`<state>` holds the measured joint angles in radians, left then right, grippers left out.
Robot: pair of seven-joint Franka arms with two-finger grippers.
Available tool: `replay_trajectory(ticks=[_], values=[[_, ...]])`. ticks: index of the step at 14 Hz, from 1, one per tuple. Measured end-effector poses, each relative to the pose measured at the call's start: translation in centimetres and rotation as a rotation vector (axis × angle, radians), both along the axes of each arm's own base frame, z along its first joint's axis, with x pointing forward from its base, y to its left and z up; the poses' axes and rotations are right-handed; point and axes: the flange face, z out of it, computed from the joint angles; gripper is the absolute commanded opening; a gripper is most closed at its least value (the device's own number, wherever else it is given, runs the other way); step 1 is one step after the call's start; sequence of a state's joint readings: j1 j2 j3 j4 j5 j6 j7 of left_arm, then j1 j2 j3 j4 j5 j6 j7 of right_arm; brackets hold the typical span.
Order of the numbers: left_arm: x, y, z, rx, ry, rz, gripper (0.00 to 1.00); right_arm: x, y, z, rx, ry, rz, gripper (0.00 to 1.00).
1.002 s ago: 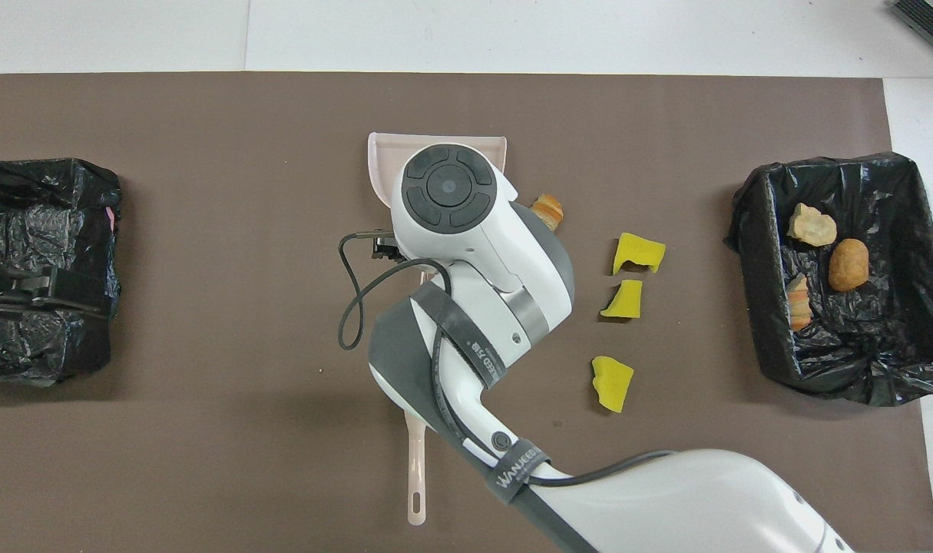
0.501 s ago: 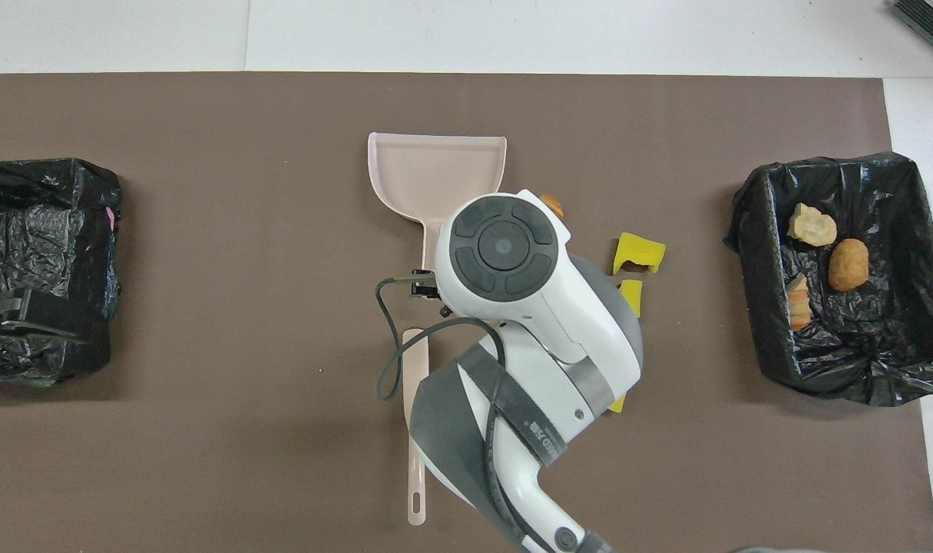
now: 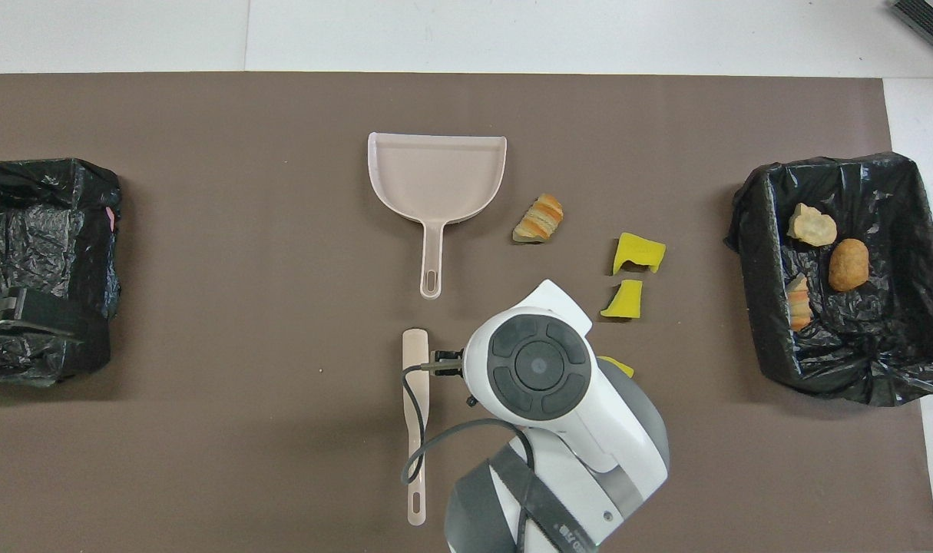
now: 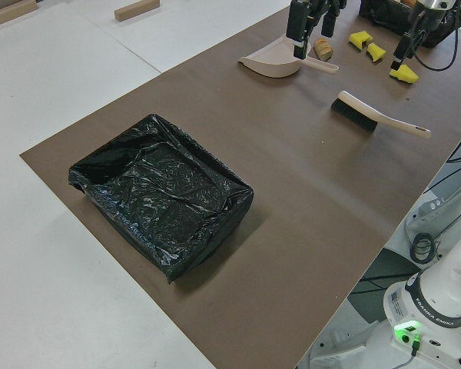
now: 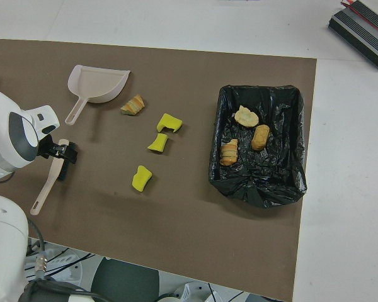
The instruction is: Sweep and dump trash in bin
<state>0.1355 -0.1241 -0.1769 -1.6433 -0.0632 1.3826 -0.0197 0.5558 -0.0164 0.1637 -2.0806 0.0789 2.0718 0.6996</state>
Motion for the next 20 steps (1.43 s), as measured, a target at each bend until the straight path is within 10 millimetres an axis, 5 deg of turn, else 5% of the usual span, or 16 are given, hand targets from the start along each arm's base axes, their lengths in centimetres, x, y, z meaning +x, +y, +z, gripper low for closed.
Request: replay_trajectory(ticks=[5, 8, 12, 17, 20], values=[[0.0, -0.2, 0.0, 0.0, -0.001, -0.004, 1.0, -6.5, 5.0, -3.2, 0.034, -0.034, -0.032, 1.0], [0.0, -0.3, 0.0, 0.001, -0.001, -0.006, 1.0, -8.1, 6.7, -5.7, 0.012, -0.071, -0.022, 1.0], [0.0, -0.3, 0.0, 0.001, -0.001, -0.006, 1.0, -9.3, 8.5, -9.1, -0.017, -0.086, 0.008, 0.85], [0.0, -0.5, 0.0, 0.001, -0.001, -0.01, 1.0, -9.3, 8.6, -9.4, -0.02, -0.085, 0.011, 0.62], [-0.1, -0.8, 0.0, 0.002, -0.001, -0.014, 1.0, -9.3, 8.7, -10.1, -0.027, -0.079, 0.015, 0.39]])
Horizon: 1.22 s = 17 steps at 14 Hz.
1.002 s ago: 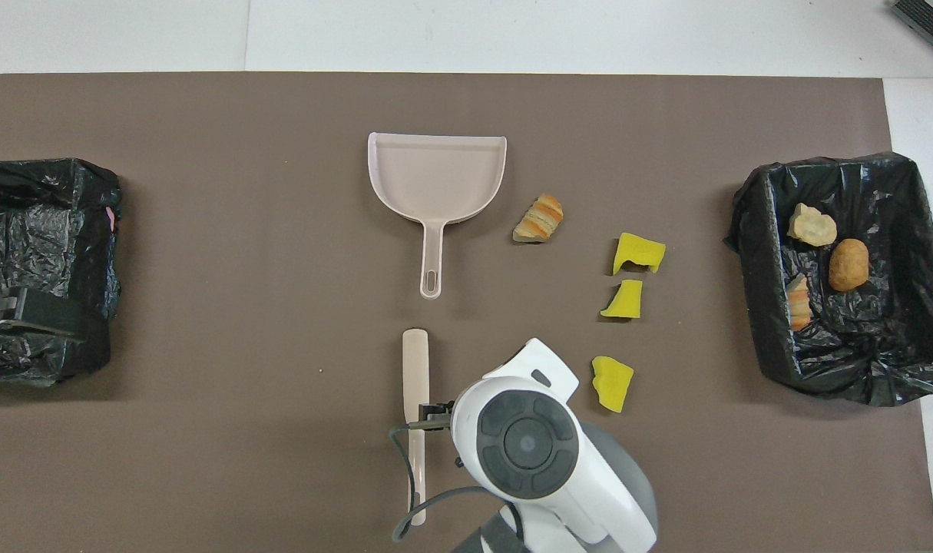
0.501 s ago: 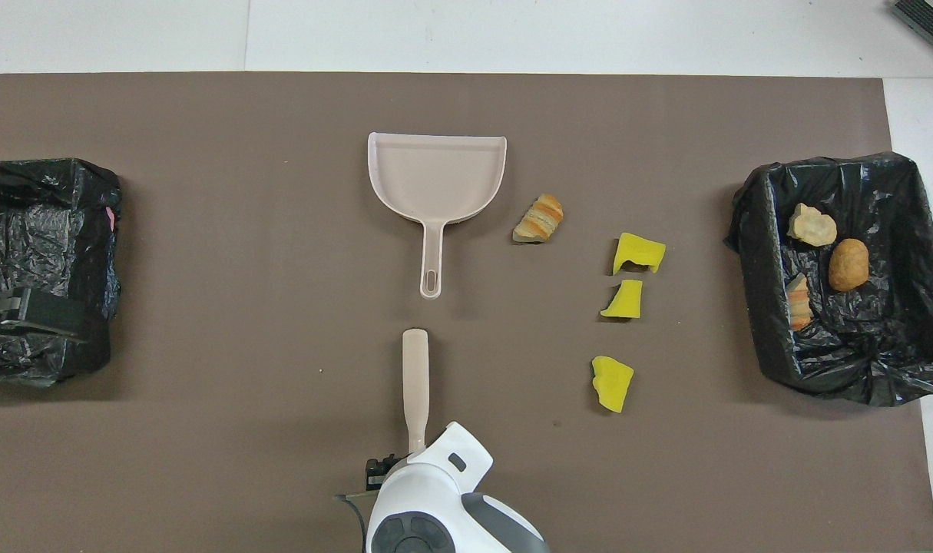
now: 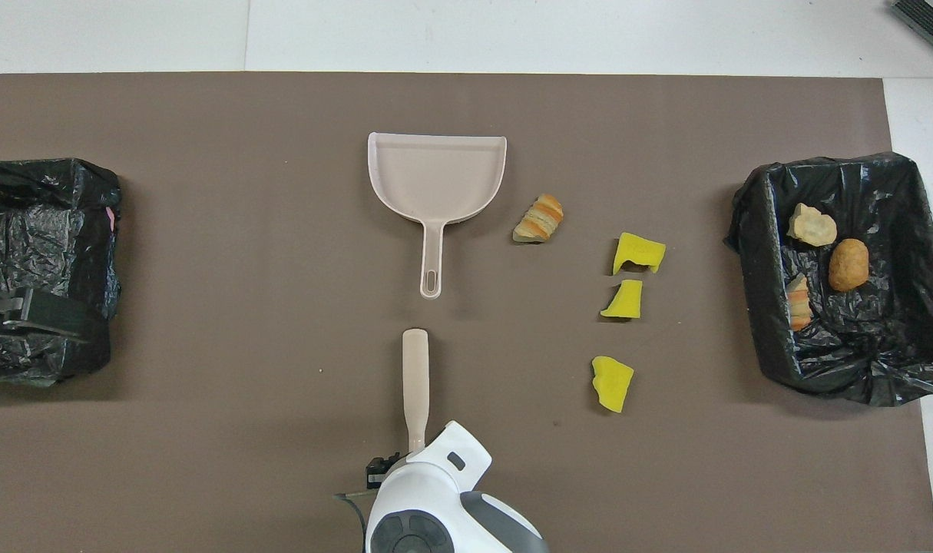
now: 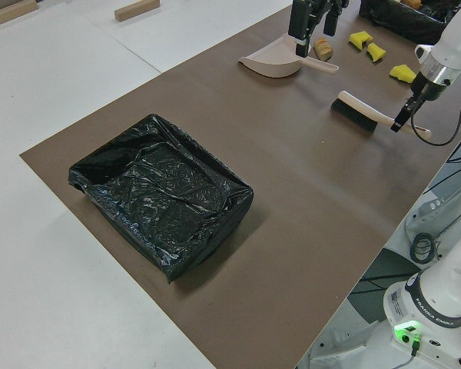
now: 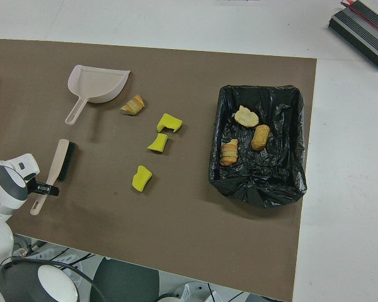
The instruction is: Sweep and dump trash in bin
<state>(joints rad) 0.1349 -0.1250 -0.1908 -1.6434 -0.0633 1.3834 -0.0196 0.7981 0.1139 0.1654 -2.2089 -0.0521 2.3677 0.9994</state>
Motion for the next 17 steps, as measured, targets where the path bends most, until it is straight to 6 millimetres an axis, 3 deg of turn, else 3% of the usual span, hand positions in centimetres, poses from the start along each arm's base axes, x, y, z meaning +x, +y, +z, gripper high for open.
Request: replay_trajectory(ticks=[2, 3, 7, 11, 13, 17], values=[[0.0, 0.0, 0.0, 0.0, 0.0, 0.0, 1.0, 0.2, 0.4, 0.3, 0.004, -0.003, 0.002, 0.09], [0.0, 0.0, 0.0, 0.0, -0.001, 0.0, 1.0, 0.3, 0.6, 0.6, 0.003, -0.002, 0.003, 0.0], [0.0, 0.0, 0.0, 0.0, -0.001, 0.0, 1.0, 0.9, 1.2, 1.7, -0.014, 0.007, -0.001, 0.0], [0.0, 0.0, 0.1, 0.0, -0.003, 0.0, 1.0, 1.8, 0.2, 3.3, -0.055, 0.024, -0.024, 0.0], [0.0, 0.0, 0.1, 0.0, -0.007, 0.0, 1.0, 3.6, -2.3, 6.2, -0.076, 0.025, -0.061, 0.0], [2.2, -1.7, 0.4, -0.014, -0.168, -0.023, 1.0, 6.7, -10.0, 11.7, -0.143, 0.06, -0.129, 0.0]])
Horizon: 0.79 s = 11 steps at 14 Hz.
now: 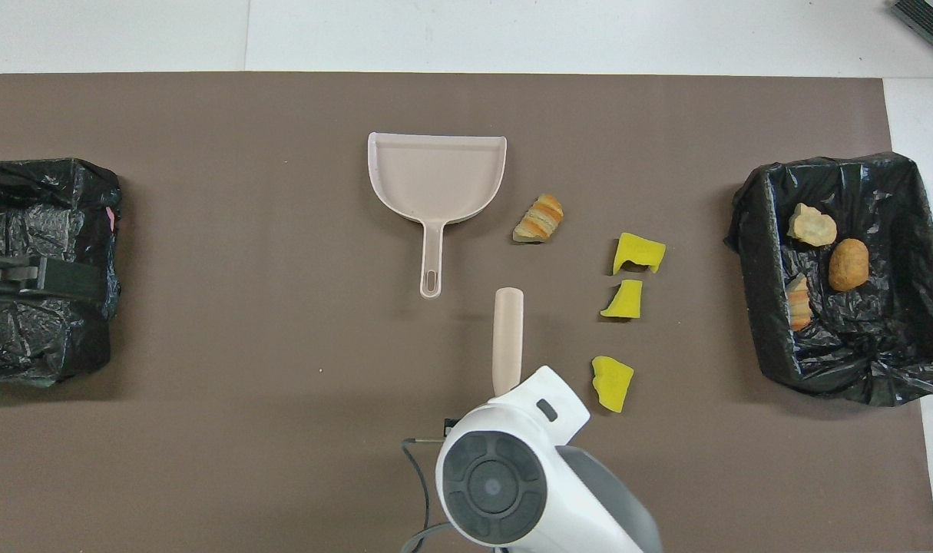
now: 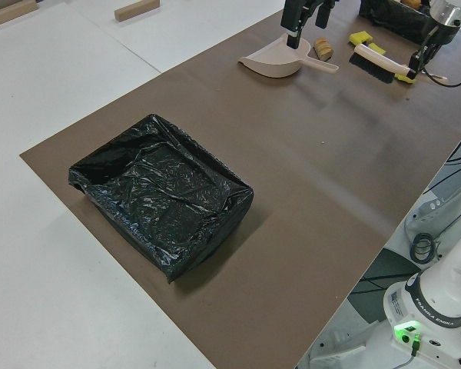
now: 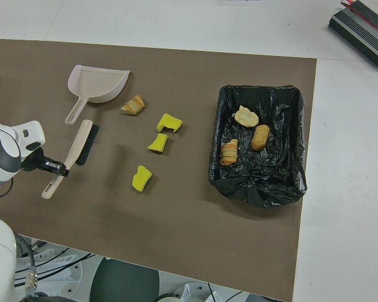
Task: Sweep and dump trash in bin
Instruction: 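Lift the brush with the right gripper while the left gripper grasps the dustpan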
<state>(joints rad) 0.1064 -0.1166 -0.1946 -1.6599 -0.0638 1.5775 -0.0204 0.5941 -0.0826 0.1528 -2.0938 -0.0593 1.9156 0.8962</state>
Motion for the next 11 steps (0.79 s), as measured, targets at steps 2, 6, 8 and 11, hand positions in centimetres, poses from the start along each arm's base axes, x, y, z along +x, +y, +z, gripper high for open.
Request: replay_trajectory(ticks=[2, 6, 8, 11], values=[[2.3, -2.2, -1.5, -0.018, -0.08, -0.034, 1.0, 1.3, -3.5, 0.8, -0.036, 0.032, -0.081, 0.0], [6.9, -9.4, -7.3, -0.1, -0.158, -0.038, 1.0, 3.2, -9.8, -1.4, -0.113, 0.152, -0.302, 0.0], [7.7, -13.0, -9.7, -0.134, -0.164, -0.056, 1.0, 2.2, -11.4, -3.0, -0.123, 0.197, -0.34, 0.0], [8.1, -18.6, -13.7, -0.169, -0.162, -0.115, 1.0, -1.7, -13.4, -6.0, -0.064, 0.184, -0.377, 0.0]])
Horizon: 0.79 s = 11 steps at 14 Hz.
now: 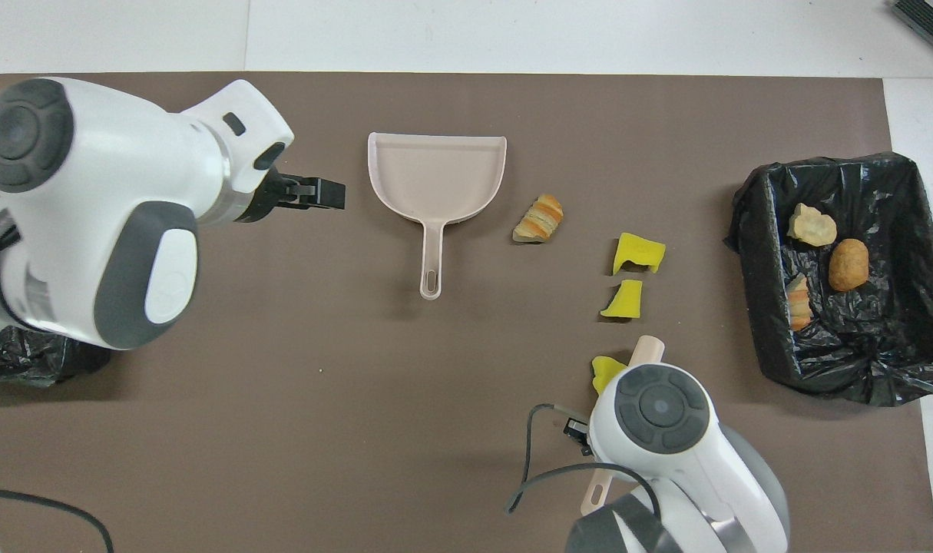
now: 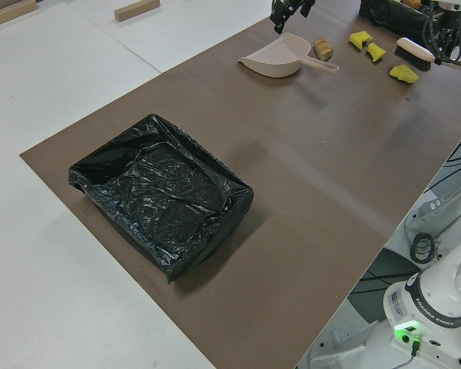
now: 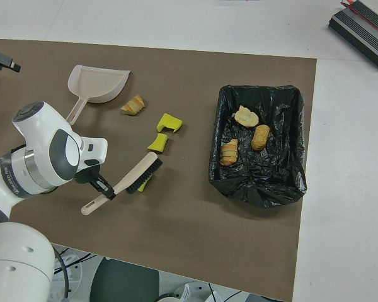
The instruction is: Sweep and dump trash in bin
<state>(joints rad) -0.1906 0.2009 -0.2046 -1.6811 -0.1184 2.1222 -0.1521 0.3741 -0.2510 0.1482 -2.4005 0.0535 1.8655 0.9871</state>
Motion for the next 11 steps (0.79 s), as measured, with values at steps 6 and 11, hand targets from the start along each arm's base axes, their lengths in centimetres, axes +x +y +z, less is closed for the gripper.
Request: replay_trajectory(ticks=[6, 11], values=[[-0.6, -6.7, -6.7, -0.008, 0.049, -0.061, 1.0, 0.1, -1.1, -2.4, 0.117, -0.147, -0.03, 0.0], [-2.8, -12.2, -9.7, -0.015, 0.073, -0.092, 1.0, 6.4, 0.4, -0.8, 0.173, -0.196, -0.017, 0.0]])
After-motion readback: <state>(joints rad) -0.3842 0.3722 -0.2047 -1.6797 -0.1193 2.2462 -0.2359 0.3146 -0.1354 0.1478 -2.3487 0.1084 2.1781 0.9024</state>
